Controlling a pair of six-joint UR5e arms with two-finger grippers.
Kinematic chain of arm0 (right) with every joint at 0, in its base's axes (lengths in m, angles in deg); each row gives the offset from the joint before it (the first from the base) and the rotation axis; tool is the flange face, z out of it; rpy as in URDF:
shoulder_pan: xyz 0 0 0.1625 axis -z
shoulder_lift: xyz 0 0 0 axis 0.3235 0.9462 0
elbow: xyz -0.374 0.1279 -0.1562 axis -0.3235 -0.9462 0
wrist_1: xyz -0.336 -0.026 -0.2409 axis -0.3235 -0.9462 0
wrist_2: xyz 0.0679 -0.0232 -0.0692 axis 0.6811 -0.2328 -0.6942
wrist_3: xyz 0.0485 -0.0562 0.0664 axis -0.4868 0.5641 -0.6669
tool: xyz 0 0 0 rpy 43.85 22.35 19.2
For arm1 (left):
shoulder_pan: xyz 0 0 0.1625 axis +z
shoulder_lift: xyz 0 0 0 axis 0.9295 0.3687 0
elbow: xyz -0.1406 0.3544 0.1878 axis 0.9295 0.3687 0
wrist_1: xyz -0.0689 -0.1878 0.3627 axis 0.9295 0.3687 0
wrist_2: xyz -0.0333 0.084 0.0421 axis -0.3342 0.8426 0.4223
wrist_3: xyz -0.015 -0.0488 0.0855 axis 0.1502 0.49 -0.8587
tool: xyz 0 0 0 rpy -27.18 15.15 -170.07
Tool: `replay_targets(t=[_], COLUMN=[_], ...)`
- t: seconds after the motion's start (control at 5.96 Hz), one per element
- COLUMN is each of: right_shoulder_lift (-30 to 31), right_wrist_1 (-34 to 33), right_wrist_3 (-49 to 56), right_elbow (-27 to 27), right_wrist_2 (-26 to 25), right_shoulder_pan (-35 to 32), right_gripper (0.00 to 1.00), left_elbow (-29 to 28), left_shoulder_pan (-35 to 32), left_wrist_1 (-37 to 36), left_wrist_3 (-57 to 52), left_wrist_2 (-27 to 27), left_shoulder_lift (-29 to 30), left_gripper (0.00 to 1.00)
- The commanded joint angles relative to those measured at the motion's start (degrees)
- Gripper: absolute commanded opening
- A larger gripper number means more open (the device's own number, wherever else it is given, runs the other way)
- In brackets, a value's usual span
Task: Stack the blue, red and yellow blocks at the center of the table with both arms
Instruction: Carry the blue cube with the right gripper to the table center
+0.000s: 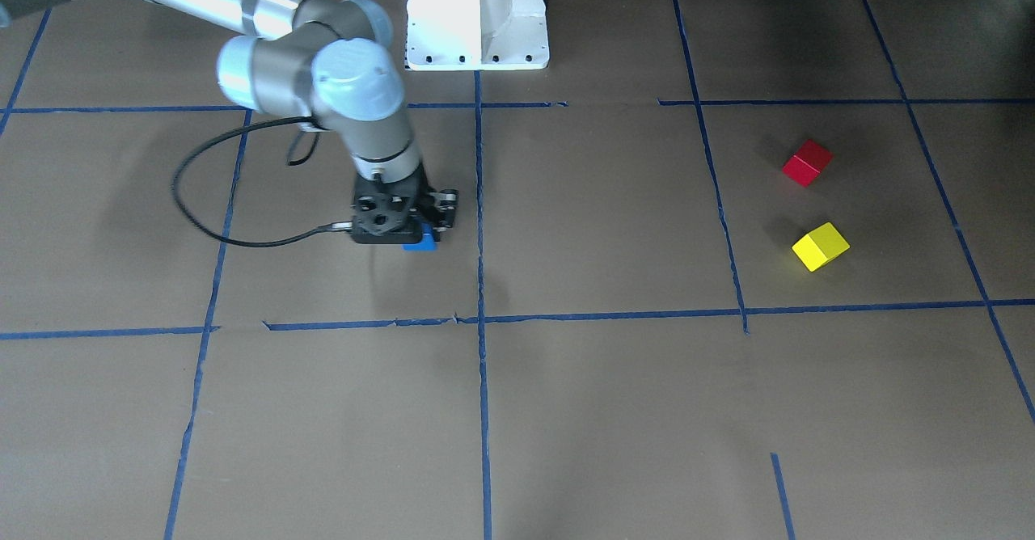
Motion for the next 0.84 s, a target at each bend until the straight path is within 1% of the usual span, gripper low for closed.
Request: replay_targets(t=[0.0,0.17,0.34,0.5,0.67], right_shoulder_lift=[-4.42,-4.42,-4.42,-4.51,-4.43], right_wrist_1=[-0.26,-0.17,-0.08,-0.17,-0.08], right_wrist_3=[-3.00,-3.00,-2.91,-2.91,-2.74], right_elbow=[-4.67,-4.94,-5.03,-5.03,-5.03], right_wrist_2=[-2.81,-4.74,-5.02,-5.02,-5.28], right_shoulder_pan=[3.63,5.30,5.93,5.94,5.94], right_gripper=[0.10,0.20,0.38,0.75,0.99], left_elbow=[-0.10,-0.10,-0.10,-0.10,-0.10], left_shoulder_pan=[0.00,0.00,0.09,0.09,0.09], left_wrist_1=[-0.01,-0.01,-0.01,-0.01,-0.01], left_wrist_3=[0.00,0.00,0.00,0.00,0.00], left_wrist_2=[0.00,0.00,0.00,0.00,0.00], left_shoulder_lift=[0.00,0.00,0.00,0.00,0.00], left_gripper=[1.00,1.00,1.00,1.00,1.00])
